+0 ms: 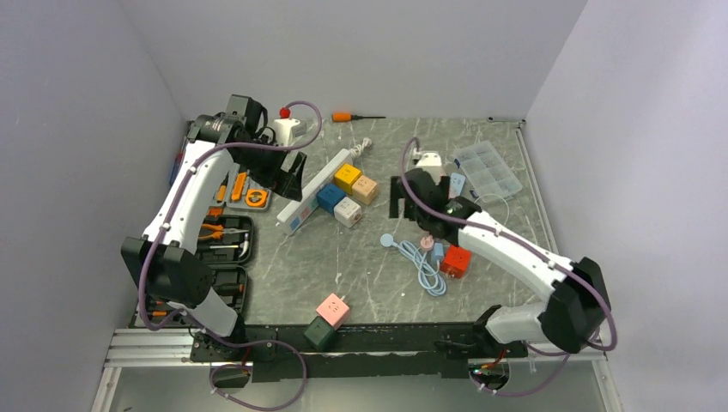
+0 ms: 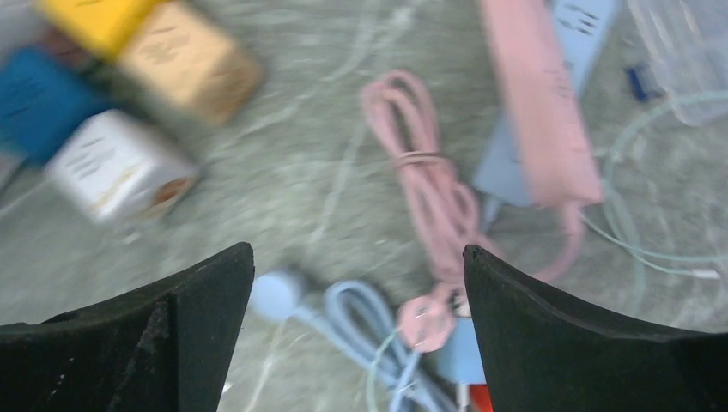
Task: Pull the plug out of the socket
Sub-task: Place the socket at the center of the board, then move the socket to the corner of the board.
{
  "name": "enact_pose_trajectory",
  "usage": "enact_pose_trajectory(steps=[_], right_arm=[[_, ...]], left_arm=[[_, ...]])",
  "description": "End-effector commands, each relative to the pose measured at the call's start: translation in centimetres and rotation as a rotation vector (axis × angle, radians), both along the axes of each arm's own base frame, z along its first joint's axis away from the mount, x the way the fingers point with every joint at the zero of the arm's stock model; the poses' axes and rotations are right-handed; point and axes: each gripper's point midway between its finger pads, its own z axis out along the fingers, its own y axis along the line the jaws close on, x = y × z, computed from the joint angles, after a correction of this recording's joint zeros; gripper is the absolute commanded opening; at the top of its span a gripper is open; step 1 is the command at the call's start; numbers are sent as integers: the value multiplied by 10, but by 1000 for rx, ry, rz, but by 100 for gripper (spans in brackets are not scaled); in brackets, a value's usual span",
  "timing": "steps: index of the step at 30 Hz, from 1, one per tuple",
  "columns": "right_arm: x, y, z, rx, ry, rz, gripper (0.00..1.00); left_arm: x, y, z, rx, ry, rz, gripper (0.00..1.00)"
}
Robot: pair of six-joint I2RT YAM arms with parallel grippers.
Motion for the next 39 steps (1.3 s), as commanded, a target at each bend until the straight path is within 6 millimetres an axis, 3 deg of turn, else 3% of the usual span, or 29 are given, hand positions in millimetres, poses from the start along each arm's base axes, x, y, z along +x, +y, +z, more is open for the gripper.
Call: enact_pose_trajectory(steps=[1, 4, 10, 18, 27, 39], right_arm=[[-44, 60, 35, 25, -52, 248, 94], [-82, 108, 31, 60, -28, 464, 97], [-145, 167, 20, -37, -6, 777, 100], [-189, 229, 25, 34, -25, 1100, 100], [-194, 252, -34, -113, 93, 1133, 100], [-204, 261, -47, -108, 140, 1196, 100]], left_arm=[[-18, 5, 4, -10, 8, -66, 99], [-19, 9, 3, -15, 4, -59, 99], [-21, 15, 9, -40, 6, -31, 99], [-25, 18, 9, -44, 7, -15, 99], [-23, 18, 11, -44, -8, -6, 99], [-21, 26, 10, -13, -42, 10, 99]])
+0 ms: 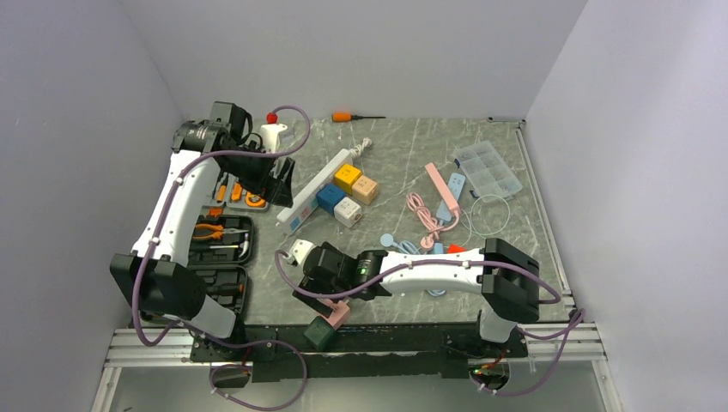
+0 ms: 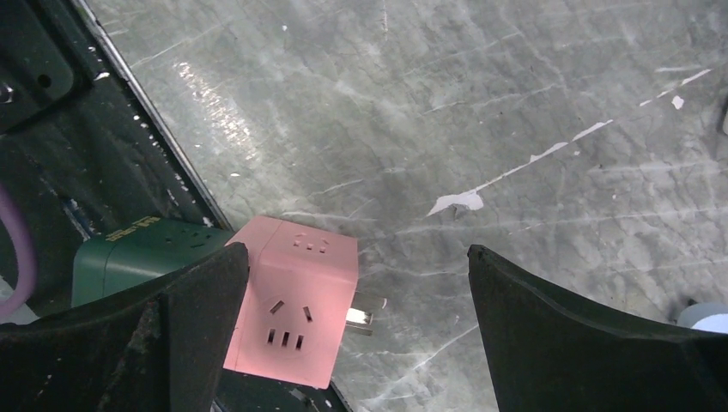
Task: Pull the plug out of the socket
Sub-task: Move the socket to the corner of the board.
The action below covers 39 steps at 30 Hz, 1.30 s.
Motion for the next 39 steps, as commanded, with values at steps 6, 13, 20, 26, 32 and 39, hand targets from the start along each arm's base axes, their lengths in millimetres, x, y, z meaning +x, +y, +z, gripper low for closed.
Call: enact_pose_trajectory(steps=[6, 13, 20, 26, 32, 39], right_arm=[[-10, 17, 24, 78, -9, 61, 100], [-29, 17, 9, -26, -91, 51, 100], [-27, -1, -19, -60, -83, -28, 100], [-17, -27, -38, -100, -96, -68, 97], [22, -55, -33, -32, -43, -131, 78], [76, -57, -11, 51, -71, -170, 73]], left_arm=[[-2, 5, 12, -13, -54, 14, 99], [-3, 12, 12, 1, -36, 35, 99], [-13, 13, 23, -14, -81, 41, 99], [-16, 15, 20, -5, -93, 50, 99], [-13, 14, 14, -8, -94, 55, 99], [-12, 13, 0, -14, -65, 56, 100]])
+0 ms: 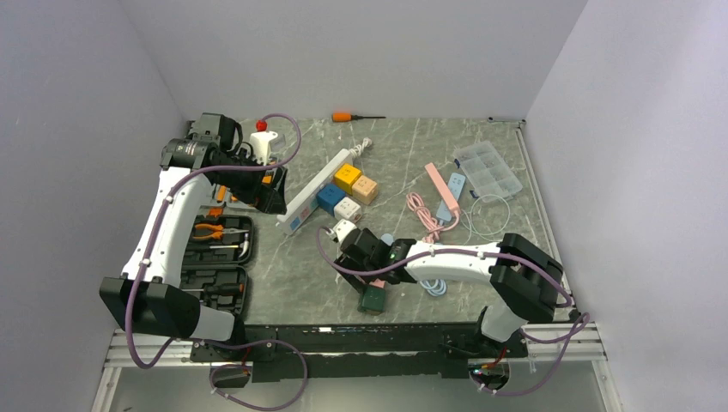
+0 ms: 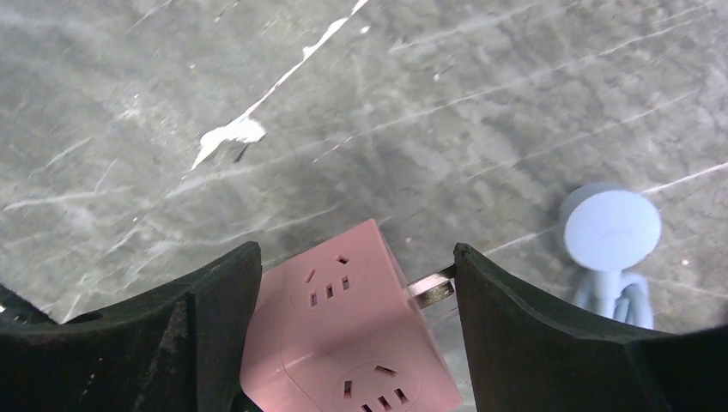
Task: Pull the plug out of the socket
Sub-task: Move the socket to the corner of the board.
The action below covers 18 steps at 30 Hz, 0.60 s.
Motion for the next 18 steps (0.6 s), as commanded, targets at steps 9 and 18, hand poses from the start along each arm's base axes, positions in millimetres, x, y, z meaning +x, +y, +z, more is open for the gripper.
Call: enact_pose_trajectory(steps=[9, 18], right_arm=[[74, 74, 32, 139, -38, -14, 81], [88, 59, 71, 220, -67, -95, 100]], left_arm=[[5, 4, -9, -12, -21, 13, 99], [5, 5, -12, -29, -8, -5, 99]])
